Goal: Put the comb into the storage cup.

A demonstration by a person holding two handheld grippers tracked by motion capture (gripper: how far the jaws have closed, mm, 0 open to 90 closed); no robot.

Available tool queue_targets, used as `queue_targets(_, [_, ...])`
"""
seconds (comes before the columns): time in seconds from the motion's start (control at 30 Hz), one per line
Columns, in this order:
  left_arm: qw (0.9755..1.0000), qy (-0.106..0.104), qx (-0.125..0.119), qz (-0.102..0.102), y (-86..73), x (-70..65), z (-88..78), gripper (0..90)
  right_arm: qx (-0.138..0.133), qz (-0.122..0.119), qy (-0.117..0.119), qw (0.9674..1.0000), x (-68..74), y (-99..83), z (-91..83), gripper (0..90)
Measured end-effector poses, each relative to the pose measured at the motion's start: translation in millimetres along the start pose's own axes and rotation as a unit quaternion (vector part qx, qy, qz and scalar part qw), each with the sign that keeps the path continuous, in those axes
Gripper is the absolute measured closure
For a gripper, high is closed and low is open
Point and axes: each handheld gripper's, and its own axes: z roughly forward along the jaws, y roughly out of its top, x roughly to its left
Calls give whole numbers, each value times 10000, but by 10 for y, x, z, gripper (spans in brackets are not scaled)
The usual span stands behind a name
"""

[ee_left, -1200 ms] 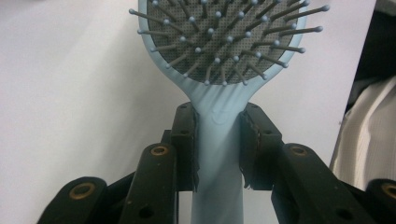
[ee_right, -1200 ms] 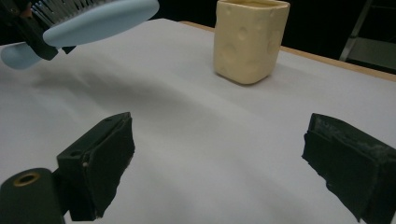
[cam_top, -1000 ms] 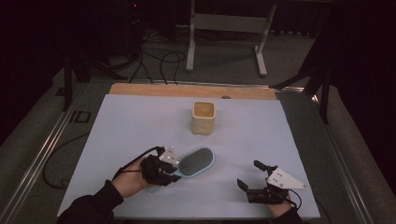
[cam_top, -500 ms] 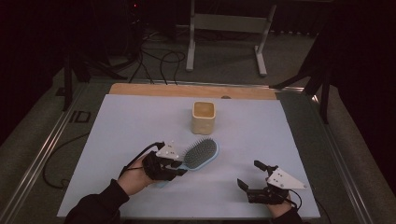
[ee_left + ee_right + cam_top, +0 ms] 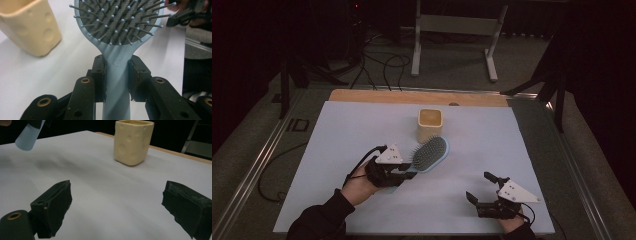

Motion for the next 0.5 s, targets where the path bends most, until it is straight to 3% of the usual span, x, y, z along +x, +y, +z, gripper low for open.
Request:
queue_targets(0.3, [9992, 111, -375, -32, 110, 72, -62, 704, -8, -27, 16, 10000, -4, -2, 2, 87])
queue_targets(0.5, [9983, 319, -477, -66, 196, 122, -92, 704, 15, -20, 25, 10000, -5, 0, -4, 87])
